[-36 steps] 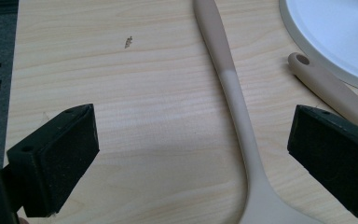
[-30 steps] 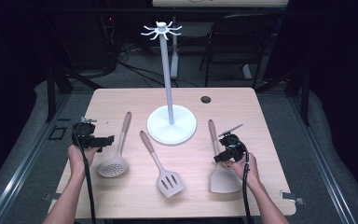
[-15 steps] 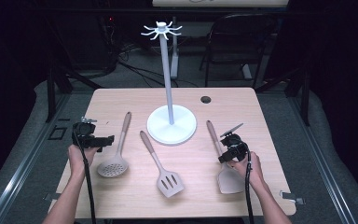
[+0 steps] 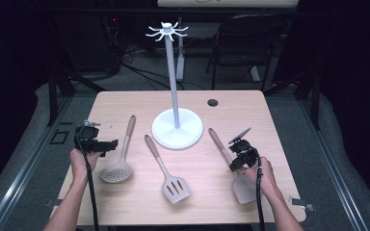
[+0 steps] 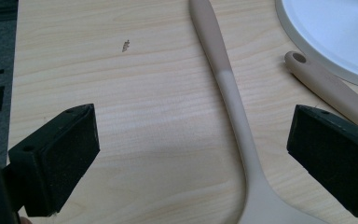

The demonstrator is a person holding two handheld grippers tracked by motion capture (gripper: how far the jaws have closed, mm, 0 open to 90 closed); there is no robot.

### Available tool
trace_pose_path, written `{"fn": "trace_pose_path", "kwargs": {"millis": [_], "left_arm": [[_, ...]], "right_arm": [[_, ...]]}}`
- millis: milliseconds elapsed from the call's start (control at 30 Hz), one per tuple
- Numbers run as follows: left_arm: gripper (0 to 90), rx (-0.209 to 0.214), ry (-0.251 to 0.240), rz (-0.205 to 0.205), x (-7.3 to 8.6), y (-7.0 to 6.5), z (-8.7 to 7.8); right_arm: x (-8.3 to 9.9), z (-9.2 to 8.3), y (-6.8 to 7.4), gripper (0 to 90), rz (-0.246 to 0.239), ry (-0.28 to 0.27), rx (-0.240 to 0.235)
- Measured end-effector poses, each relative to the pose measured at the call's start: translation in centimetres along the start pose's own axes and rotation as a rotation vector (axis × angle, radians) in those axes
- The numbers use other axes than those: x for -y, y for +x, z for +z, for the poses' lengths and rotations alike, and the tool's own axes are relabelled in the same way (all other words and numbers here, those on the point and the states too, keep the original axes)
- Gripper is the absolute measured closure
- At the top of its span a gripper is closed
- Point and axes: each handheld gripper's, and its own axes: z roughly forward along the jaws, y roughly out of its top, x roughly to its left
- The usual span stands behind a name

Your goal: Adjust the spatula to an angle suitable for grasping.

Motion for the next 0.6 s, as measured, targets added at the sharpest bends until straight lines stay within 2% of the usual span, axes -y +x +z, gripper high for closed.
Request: {"fn": "trace_pose_path", "kwargs": {"millis": [67, 133, 200, 233, 300, 367, 400, 433, 467, 500, 600], "left_arm": [[2.1, 0.002, -0.002, -0.003, 0.0, -0.1, 0.0], [2.1, 0.003, -0.002, -0.001, -0.1, -0.1, 0.0], [2.1, 0.004, 0.000, 0.000, -0.1, -0.1, 0.0], [2.1, 0.003, 0.000, -0.001, -0.1, -0.1, 0.0], [2.1, 0.005, 0.003, -0.001, -0.1, -0.1, 0.1], [2.1, 0.004, 0.004, 0.001, -0.1, -0.2, 0.2], [2.1, 0.006, 0.005, 0.002, -0.2, -0.3, 0.2], [2.1, 0.007, 0.000, 0.004, -0.2, -0.4, 0.2], [2.1, 0.010, 0.007, 0.008, -0.2, -0.5, 0.2], [2.1, 0.010, 0.008, 0.011, -0.2, -0.5, 0.2], [2.1, 0.008, 0.015, 0.013, -0.2, -0.5, 0.4]], "right_arm": [[-0.1, 0.0, 0.1, 72.7, -0.009, 0.010, 0.018], [-0.3, 0.0, 0.4, 69.0, -0.016, -0.023, 0.041], [-0.4, -0.1, 0.5, 68.8, -0.019, -0.032, 0.047], [-0.6, -0.1, 0.7, 68.9, -0.022, -0.039, 0.079], [-0.8, 0.2, 0.8, 69.2, -0.011, -0.055, 0.082], [-1.0, 0.3, 0.7, 69.3, -0.023, -0.047, 0.084], [-1.1, 0.2, 0.6, 69.5, -0.020, -0.045, 0.106], [-1.3, 0.4, 0.5, 69.8, -0.013, -0.048, 0.074], [-1.5, 0.5, 0.4, 70.2, -0.011, -0.046, 0.090], [-1.6, 0.7, 0.5, 71.0, -0.004, -0.059, 0.086], [-1.9, 1.0, 0.6, 74.5, -0.020, -0.048, 0.085]]}}
